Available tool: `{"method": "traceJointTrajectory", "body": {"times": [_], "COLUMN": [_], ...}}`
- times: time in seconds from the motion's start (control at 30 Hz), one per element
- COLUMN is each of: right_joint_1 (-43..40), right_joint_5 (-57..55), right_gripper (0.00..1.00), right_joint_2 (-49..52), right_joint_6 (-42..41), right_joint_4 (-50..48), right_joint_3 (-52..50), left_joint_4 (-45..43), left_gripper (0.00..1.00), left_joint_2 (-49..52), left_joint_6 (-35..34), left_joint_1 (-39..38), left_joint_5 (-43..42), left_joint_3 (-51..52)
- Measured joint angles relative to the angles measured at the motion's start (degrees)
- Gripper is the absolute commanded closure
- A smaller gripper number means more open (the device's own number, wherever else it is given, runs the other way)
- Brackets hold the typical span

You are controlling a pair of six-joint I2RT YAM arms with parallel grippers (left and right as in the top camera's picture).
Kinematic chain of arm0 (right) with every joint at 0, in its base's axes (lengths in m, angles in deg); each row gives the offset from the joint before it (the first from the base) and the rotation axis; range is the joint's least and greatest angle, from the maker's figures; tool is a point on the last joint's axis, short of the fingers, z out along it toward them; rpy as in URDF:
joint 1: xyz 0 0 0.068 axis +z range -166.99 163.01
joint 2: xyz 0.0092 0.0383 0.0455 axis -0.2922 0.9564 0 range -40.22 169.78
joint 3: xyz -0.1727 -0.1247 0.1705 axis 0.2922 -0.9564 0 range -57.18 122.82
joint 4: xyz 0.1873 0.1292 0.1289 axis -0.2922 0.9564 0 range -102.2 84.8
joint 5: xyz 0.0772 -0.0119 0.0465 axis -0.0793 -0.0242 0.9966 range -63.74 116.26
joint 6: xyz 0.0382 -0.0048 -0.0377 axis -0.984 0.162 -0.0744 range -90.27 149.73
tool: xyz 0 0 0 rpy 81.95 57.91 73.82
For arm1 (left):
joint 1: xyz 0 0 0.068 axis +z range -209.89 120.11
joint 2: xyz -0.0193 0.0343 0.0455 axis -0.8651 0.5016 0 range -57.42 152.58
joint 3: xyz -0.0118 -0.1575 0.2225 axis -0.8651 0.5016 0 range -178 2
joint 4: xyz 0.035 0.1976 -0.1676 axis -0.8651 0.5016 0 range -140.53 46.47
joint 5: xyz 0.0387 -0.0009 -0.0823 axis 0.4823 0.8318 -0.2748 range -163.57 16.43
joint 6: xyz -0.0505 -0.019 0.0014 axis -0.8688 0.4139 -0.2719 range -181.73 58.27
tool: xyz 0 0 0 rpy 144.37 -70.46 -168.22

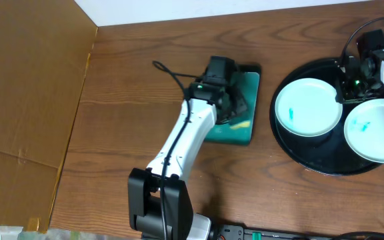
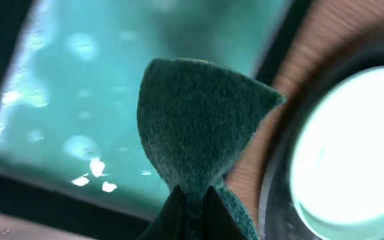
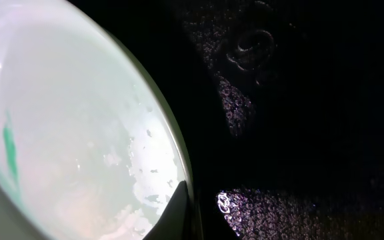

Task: Clean dirty plates on tray and stack at the side
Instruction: 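Carry the sponge with the left gripper onto the gripped plate, then scrub the plate with the left-held sponge while right gripper holds it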

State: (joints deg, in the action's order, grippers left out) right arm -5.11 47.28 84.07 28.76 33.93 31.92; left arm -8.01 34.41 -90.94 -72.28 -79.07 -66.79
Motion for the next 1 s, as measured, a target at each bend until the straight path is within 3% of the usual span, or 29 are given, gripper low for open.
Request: {"method": "traceJointTrajectory", "body": {"times": [0.27, 0.5, 0.8, 1.0], "right_joint_1": [0.1, 0.1, 0.1, 0.1], "right_joint_5": [-1.1, -1.1, -1.8, -1.9], "right_gripper": [0.99, 0.99, 0.99, 0.99], "right_joint_2": [0.0, 0.0, 0.0, 0.0], "right_joint_6": [0.2, 0.2, 0.1, 0.1], "right_joint_4": [0.0, -0.3, -0.1, 0.0], "right_joint_3": [0.0, 0.0, 0.0, 0.0], "left_joint_4": [-6.2, -17.0, -27.3, -31.0], "left_gripper": [0.93, 0.93, 0.93, 0.93], "left_joint_2": [-1.9, 1.2, 14.1, 16.2], "left_joint_6": [1.0, -4.7, -11.4, -14.8], "left_joint_1": [-10.1, -18.9, -20.8, -21.3], "left_joint_5": [-1.4, -0.5, 0.3, 0.8], "left_joint_3": [0.0, 0.0, 0.0, 0.0]}}
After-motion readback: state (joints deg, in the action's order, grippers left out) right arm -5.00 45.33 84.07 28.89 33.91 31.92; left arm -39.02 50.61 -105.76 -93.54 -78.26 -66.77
